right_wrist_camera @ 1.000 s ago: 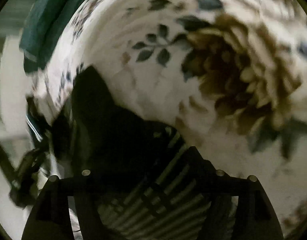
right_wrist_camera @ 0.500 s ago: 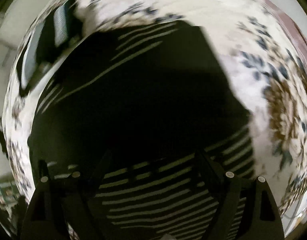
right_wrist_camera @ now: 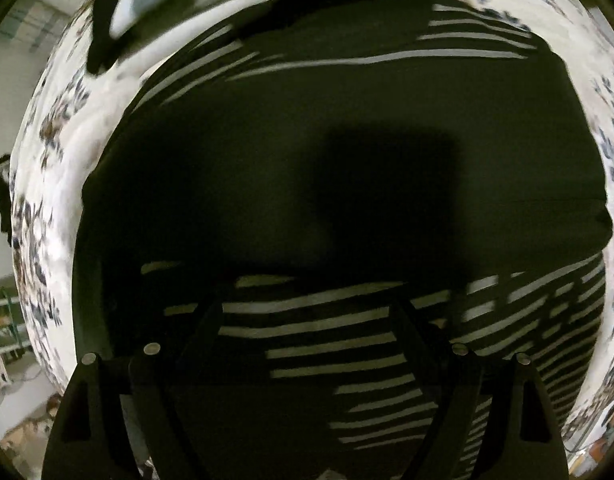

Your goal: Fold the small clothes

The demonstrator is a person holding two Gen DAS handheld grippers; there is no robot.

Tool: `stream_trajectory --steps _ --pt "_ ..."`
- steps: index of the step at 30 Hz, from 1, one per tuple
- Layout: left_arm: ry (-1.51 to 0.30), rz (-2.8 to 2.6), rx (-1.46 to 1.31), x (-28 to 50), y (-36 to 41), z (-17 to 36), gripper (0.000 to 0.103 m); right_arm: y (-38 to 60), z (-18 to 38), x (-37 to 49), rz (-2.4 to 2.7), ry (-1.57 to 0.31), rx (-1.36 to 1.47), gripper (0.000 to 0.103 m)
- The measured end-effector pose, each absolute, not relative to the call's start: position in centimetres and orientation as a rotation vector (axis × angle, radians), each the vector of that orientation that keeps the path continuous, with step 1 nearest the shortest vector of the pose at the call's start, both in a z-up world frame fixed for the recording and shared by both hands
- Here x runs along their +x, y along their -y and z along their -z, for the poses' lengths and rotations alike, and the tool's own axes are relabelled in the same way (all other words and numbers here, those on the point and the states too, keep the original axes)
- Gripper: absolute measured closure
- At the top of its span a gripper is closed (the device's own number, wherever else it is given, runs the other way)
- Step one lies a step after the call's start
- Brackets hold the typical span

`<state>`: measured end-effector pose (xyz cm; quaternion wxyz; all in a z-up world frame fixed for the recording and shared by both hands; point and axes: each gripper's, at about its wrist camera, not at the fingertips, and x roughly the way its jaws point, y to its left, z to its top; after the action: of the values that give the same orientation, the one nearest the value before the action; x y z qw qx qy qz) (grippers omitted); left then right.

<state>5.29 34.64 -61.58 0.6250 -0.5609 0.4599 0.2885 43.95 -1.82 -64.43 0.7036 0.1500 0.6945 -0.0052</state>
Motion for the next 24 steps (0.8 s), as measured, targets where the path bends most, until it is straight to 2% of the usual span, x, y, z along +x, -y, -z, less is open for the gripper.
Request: stream_trajectory --steps 1,2,4,6,7,14,18,24 --pt "-1.051 -0.683 -1.244 5.8 -34.4 61.2 0.028 1.1 64.4 43.6 0.004 -1.549 0.319 0.016" --pt "-1.074 -0.720 -1.173 6.5 -34.2 60.7 0.037 0.6 64.3 43.4 -0.001 -1.551 0.305 0.016" --pt "-1.079 -0.775 -1.085 6.9 -34.1 59.5 0.076 -0.4 64.2 42.9 -0.007 -1.551 0.278 0.016" --pt "-1.067 -0.810 -1.008 6.7 -33.9 57.8 0.094 -1.4 64.2 43.1 -0.006 -1.548 0.264 0.016" --pt "-1.056 -0.819 -0.976 6.6 -34.0 57.0 0.098 -1.5 64.0 42.9 -0.007 -1.545 0.259 0.016" --pt "-0.911 -0.757 -0.812 8.5 -35.1 49.3 0.098 0.7 63.1 41.4 -0.003 -1.494 0.259 0.016" --pt "-0.829 -0.688 -0.709 12.8 -34.8 44.3 0.098 4.2 62.5 40.8 0.000 -1.478 0.309 0.016" --pt "-0.760 -0.480 -0.493 23.2 -27.6 37.1 0.098 11.4 62.7 40.5 0.054 -1.439 0.424 0.016"
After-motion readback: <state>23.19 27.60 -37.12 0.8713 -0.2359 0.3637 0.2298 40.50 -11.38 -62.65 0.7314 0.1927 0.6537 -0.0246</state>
